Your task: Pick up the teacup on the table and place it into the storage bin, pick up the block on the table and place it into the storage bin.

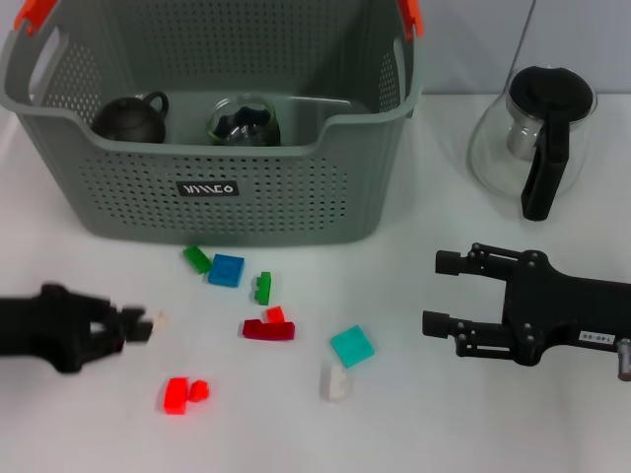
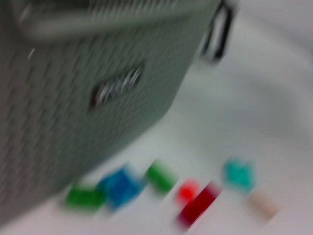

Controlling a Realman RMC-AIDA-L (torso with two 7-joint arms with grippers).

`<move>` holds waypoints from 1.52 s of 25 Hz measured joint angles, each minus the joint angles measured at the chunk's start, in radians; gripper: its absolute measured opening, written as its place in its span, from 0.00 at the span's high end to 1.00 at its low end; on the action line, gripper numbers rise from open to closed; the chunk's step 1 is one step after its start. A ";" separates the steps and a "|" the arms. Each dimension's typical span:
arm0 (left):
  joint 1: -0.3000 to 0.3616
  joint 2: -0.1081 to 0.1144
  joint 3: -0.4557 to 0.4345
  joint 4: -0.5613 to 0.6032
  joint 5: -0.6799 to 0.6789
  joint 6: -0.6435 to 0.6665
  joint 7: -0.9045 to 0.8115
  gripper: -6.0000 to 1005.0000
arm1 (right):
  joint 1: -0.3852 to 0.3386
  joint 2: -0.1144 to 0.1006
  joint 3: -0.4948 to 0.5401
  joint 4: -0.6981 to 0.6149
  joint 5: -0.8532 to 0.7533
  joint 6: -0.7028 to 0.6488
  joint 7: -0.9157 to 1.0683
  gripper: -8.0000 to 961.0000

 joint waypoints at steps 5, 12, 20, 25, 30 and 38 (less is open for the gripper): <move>-0.103 0.070 -0.173 -0.094 -0.104 0.210 -0.136 0.81 | 0.000 0.000 0.000 0.000 0.000 0.000 0.000 0.14; -0.243 0.072 -0.169 -0.107 -0.352 0.101 -0.478 0.79 | 0.001 0.002 0.000 0.000 0.000 0.000 0.000 0.14; -0.345 0.141 0.226 -0.008 -0.252 -0.299 -0.701 0.76 | -0.002 0.004 0.000 0.001 0.002 0.001 -0.003 0.14; -0.384 0.120 0.348 0.018 -0.106 -0.425 -0.781 0.74 | 0.001 0.008 0.000 -0.002 0.000 0.001 -0.002 0.14; -0.390 0.105 0.386 -0.001 -0.082 -0.527 -0.855 0.72 | 0.002 0.009 0.000 -0.003 0.000 0.000 -0.001 0.14; -0.347 0.090 0.359 0.043 -0.176 -0.490 -0.804 0.62 | 0.003 0.007 0.000 -0.001 -0.001 0.000 0.000 0.14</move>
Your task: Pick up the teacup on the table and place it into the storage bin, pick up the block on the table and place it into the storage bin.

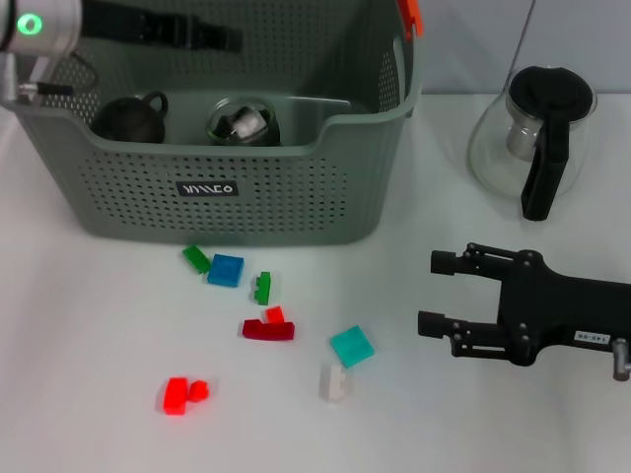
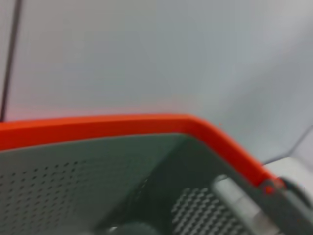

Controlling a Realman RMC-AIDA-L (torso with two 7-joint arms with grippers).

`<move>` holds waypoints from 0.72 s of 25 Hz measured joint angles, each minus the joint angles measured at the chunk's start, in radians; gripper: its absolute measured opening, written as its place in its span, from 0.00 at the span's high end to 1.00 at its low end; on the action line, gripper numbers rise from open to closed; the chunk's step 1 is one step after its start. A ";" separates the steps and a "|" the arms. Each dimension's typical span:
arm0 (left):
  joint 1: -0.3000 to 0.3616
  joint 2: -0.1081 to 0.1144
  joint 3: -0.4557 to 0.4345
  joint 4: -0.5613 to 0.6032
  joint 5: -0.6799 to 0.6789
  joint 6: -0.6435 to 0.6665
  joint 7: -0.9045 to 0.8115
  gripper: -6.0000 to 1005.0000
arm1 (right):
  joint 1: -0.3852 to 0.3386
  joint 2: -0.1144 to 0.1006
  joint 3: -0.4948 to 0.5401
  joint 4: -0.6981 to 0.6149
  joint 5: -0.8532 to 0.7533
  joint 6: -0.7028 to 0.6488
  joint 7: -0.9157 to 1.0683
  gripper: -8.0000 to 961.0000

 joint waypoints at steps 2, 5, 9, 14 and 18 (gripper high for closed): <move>0.063 -0.012 -0.049 0.043 -0.145 0.089 0.109 0.53 | 0.000 0.000 0.000 0.001 0.001 0.001 -0.002 0.14; 0.145 -0.019 -0.142 0.039 -0.346 0.270 0.296 0.50 | 0.000 0.000 0.000 0.002 0.004 0.003 -0.005 0.14; 0.215 -0.022 -0.256 -0.023 -0.397 0.517 0.517 0.51 | 0.000 -0.001 0.000 0.002 0.005 0.006 -0.007 0.14; 0.333 -0.074 -0.254 -0.029 -0.232 0.624 0.767 0.51 | 0.000 0.001 0.000 0.001 0.007 0.007 -0.004 0.14; 0.414 -0.117 -0.236 -0.026 -0.142 0.629 0.990 0.51 | 0.001 0.002 0.009 0.001 0.007 0.009 -0.002 0.14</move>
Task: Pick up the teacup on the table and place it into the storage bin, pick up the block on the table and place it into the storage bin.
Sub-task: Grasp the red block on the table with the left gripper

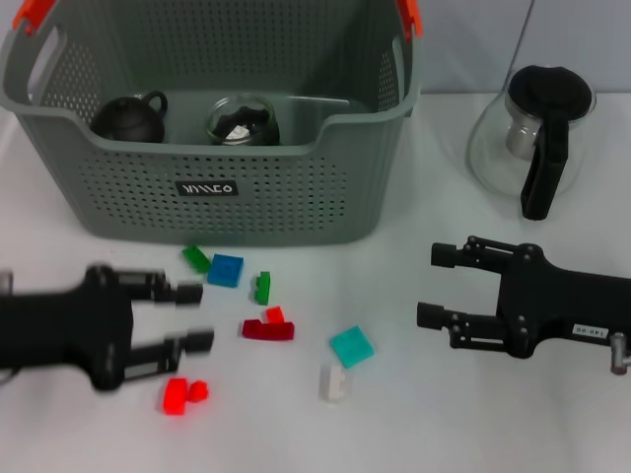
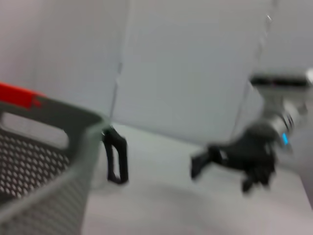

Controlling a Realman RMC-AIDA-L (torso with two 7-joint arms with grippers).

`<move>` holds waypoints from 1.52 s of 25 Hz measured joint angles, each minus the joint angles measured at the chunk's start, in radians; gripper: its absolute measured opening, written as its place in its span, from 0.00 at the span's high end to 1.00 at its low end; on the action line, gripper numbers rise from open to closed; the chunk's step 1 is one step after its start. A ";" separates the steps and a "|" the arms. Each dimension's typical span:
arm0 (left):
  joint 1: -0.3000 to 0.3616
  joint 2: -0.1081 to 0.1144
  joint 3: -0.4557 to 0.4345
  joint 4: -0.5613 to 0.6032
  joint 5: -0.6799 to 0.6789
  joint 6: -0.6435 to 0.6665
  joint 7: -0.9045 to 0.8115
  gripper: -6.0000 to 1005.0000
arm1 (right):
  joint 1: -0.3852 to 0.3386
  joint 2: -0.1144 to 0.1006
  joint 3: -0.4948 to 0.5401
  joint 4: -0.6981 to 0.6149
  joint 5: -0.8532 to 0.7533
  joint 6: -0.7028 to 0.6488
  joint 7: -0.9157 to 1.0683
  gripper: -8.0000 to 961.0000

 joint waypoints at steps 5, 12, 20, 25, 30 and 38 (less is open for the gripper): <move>0.042 -0.024 0.004 -0.008 0.052 -0.018 0.132 0.51 | 0.001 0.001 0.002 0.001 0.000 0.000 0.000 0.14; 0.059 -0.031 0.001 -0.124 0.167 -0.138 0.312 0.51 | 0.001 0.002 0.002 0.002 0.001 0.000 0.000 0.14; 0.060 -0.033 -0.001 -0.194 0.200 -0.301 0.381 0.51 | 0.000 0.001 0.002 0.002 0.001 -0.001 0.001 0.14; 0.067 -0.033 -0.013 -0.207 0.200 -0.329 0.392 0.51 | -0.002 0.000 0.002 0.002 0.001 -0.003 0.002 0.14; 0.083 -0.035 -0.028 -0.209 0.194 -0.346 0.432 0.51 | -0.003 0.000 0.002 0.002 0.001 -0.003 0.002 0.14; 0.086 -0.035 -0.105 -0.224 0.193 -0.366 0.469 0.51 | -0.002 0.000 0.002 0.002 -0.001 -0.001 0.002 0.14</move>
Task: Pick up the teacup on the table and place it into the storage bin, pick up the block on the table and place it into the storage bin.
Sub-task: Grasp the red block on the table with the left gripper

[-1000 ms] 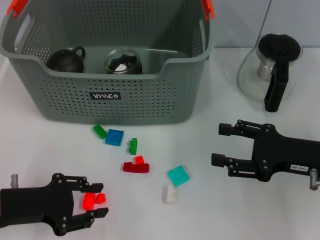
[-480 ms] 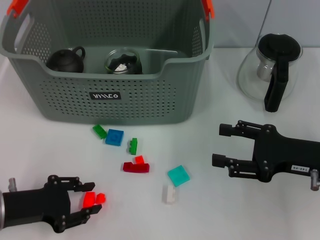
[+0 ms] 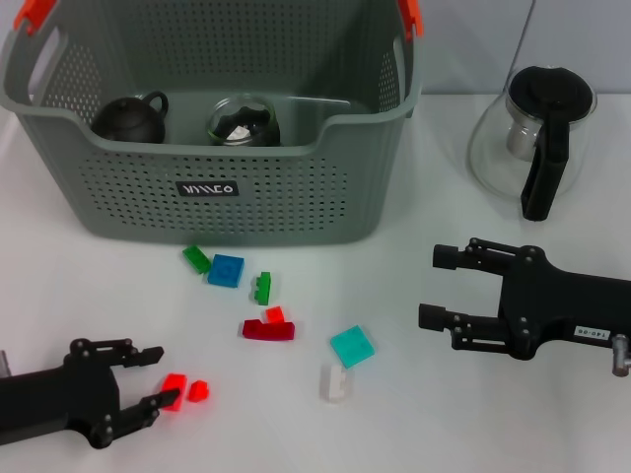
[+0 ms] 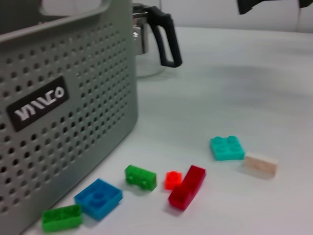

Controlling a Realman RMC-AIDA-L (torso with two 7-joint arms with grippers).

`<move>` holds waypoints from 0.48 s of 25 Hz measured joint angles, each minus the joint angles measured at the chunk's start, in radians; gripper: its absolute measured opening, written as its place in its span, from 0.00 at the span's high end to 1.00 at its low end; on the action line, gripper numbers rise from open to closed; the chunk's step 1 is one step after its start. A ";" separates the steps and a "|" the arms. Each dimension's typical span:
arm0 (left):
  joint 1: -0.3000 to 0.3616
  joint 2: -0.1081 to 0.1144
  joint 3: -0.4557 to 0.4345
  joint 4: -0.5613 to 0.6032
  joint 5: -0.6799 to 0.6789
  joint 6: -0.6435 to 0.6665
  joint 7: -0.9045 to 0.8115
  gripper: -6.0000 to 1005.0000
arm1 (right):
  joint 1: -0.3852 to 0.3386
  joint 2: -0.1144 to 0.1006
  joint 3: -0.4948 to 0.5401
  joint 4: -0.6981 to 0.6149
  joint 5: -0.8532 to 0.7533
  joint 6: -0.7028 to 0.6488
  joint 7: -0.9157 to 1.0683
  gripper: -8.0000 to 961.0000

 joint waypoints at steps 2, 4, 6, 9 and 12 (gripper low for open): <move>0.000 0.001 -0.012 0.001 0.000 -0.008 0.000 0.51 | 0.001 0.000 0.000 0.000 -0.001 0.000 0.000 0.14; 0.000 0.003 -0.031 0.005 0.000 -0.010 0.000 0.51 | 0.001 0.000 0.000 0.000 -0.002 0.001 0.000 0.14; 0.000 0.005 -0.051 0.010 0.000 0.000 0.000 0.51 | 0.001 0.000 0.000 0.000 -0.002 0.001 0.000 0.14; 0.000 0.006 -0.064 0.018 0.000 0.019 0.000 0.51 | -0.002 0.000 0.000 0.000 -0.001 0.001 0.000 0.14; 0.000 0.006 -0.067 0.019 0.004 0.039 -0.002 0.51 | -0.003 -0.001 0.000 0.000 0.001 -0.003 0.000 0.14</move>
